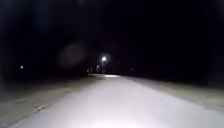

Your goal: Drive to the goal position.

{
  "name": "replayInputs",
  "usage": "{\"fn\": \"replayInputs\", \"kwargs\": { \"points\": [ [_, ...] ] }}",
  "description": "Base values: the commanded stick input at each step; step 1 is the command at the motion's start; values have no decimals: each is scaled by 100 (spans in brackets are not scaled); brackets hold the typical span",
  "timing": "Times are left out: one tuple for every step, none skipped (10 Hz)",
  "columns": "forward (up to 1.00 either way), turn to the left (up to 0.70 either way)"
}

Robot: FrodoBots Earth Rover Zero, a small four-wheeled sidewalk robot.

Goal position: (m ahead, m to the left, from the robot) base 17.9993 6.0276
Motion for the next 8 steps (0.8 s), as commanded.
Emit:
{"fn": "replayInputs", "kwargs": {
  "points": [
    [70,0],
    [70,0],
    [70,0],
    [70,0],
    [70,0],
    [70,0],
    [70,0],
    [70,0]
  ]
}}
